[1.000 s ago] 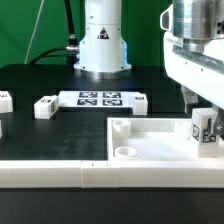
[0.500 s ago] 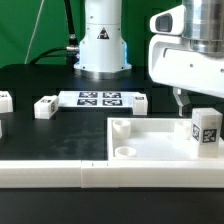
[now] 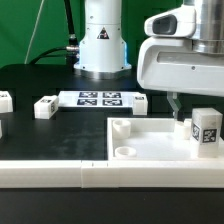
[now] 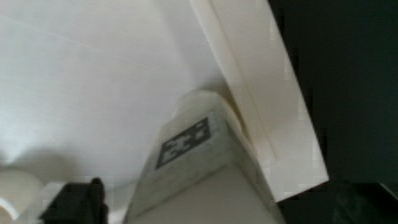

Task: Assemble one leg

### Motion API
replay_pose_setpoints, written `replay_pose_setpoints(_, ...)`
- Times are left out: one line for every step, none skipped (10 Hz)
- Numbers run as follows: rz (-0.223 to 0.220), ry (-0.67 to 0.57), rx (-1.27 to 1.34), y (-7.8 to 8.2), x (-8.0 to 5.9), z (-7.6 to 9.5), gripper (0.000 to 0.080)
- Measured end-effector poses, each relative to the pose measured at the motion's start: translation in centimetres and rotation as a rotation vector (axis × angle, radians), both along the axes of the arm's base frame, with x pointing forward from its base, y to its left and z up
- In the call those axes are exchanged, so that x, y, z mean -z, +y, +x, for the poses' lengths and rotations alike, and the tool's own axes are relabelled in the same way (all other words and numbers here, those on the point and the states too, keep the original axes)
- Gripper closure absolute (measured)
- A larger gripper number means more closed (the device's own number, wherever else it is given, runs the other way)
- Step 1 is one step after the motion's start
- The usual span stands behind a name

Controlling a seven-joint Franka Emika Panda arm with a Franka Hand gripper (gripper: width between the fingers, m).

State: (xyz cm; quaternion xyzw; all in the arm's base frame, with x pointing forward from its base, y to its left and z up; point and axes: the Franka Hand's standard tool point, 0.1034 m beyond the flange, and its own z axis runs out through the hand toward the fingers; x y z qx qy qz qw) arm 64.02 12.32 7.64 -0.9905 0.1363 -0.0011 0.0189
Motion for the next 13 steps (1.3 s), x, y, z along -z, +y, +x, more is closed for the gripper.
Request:
replay_pose_setpoints(0.000, -0.003, -0.073, 0.03, -0.02, 0.01, 0.0150)
replay_pose_setpoints(-0.002, -0.006, -0.152, 0.05, -0.07, 0.06, 0.0150)
replay_pose_setpoints(-0.003, -0.009, -0.236, -0.02, -0.07, 0.07, 0.0150)
replay_pose_setpoints(-0.005, -0.012, -0.269, -0.10, -0.07, 0.12, 0.0150)
replay_pose_setpoints(-0.005, -0.012, -0.266, -0.10, -0.07, 0.12, 0.0248)
replay_pose_setpoints(-0.005, -0.012, -0.266, -0.11, -0.07, 0.12, 0.0382)
replay_pose_setpoints(-0.005, -0.012, -0.256, -0.12, -0.07, 0.12, 0.0382)
replay_pose_setpoints(-0.005, -0.011, -0.232, -0.14, -0.07, 0.13, 0.0509)
replay_pose_setpoints(-0.005, -0.011, -0.232, -0.15, -0.07, 0.13, 0.0509)
replay_pose_setpoints(-0.001, -0.010, -0.195, -0.15, -0.04, 0.12, 0.0509)
replay_pose_setpoints(0.002, -0.006, -0.055, -0.33, -0.04, 0.19, 0.0509)
replay_pose_setpoints(0.003, -0.007, 0.021, -0.36, -0.03, 0.22, 0.0509)
replay_pose_setpoints(0.008, -0.007, 0.163, -0.42, -0.03, 0.22, 0.0509)
